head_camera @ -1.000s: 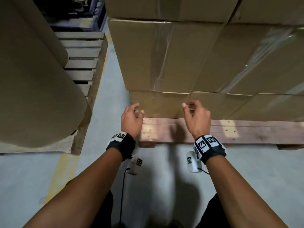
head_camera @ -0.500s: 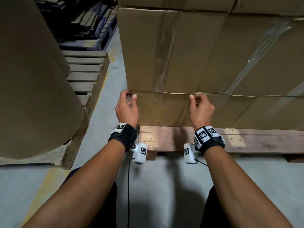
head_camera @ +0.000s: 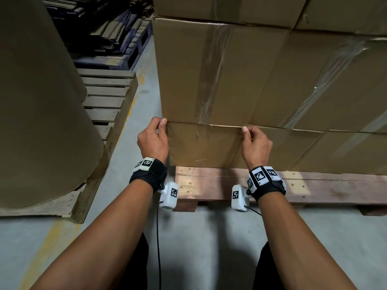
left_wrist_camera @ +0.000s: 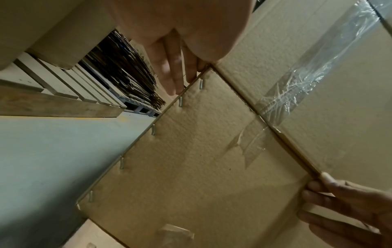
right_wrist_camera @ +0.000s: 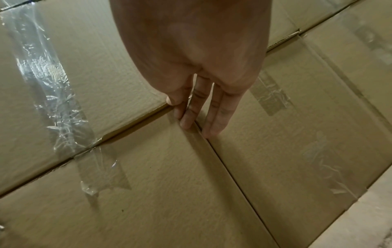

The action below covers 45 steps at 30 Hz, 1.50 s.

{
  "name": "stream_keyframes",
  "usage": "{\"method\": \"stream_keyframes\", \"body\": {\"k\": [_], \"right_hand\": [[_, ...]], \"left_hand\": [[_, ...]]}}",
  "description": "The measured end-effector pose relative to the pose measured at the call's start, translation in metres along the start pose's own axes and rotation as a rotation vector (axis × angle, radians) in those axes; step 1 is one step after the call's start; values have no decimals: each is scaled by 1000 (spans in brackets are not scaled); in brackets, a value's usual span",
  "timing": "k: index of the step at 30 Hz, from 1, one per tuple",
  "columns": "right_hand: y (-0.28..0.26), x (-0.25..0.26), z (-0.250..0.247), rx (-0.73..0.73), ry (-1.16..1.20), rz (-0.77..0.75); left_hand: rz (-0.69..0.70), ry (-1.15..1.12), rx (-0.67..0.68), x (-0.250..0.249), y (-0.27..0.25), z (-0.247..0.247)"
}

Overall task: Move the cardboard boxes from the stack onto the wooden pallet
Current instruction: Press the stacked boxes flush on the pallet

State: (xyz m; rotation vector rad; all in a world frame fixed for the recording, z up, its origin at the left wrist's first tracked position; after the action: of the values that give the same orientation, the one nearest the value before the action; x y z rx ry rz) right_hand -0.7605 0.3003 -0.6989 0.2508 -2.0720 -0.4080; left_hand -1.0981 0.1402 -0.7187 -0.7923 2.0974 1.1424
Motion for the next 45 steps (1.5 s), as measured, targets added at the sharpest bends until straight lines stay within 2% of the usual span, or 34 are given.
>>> {"method": "stream_keyframes", "body": {"k": [16, 24, 28, 31, 34, 37, 40, 43, 45], "right_hand": [[6, -12, 4, 52, 66, 172], [8, -16, 5, 90, 148, 237], [7, -24, 5, 100, 164, 283], [12, -40, 8, 95, 168, 327], [7, -22, -2, 105, 57, 367], [3, -14, -16, 150, -91, 360], [-5, -14, -29, 218, -233, 349], [-16, -13, -42, 327, -402, 355], [-18, -11, -57, 347, -474, 360]], "left_hand": [[213, 211, 62, -32, -1, -10], [252, 325, 144, -38, 2, -10], [240, 345, 227, -40, -5, -9], [126, 326, 280, -45, -21, -8], [57, 222, 263, -59, -43, -11], [179, 150, 273, -86, -62, -1], [309, 39, 377, -113, -81, 20], [354, -86, 454, -133, -100, 42], [365, -151, 503, -148, -115, 56]]}}
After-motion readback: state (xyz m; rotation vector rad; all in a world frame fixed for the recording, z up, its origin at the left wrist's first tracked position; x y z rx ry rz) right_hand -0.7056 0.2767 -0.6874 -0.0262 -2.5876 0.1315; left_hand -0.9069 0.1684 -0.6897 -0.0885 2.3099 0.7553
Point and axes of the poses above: each hand's wrist, its own y-axis towards the middle knuckle, its own z-axis out of the palm, x = y × z, the point moved 9 cm from there along y, towards the middle knuckle, and after that the axes turned 2 degrees about y, right-handed, at the moved point
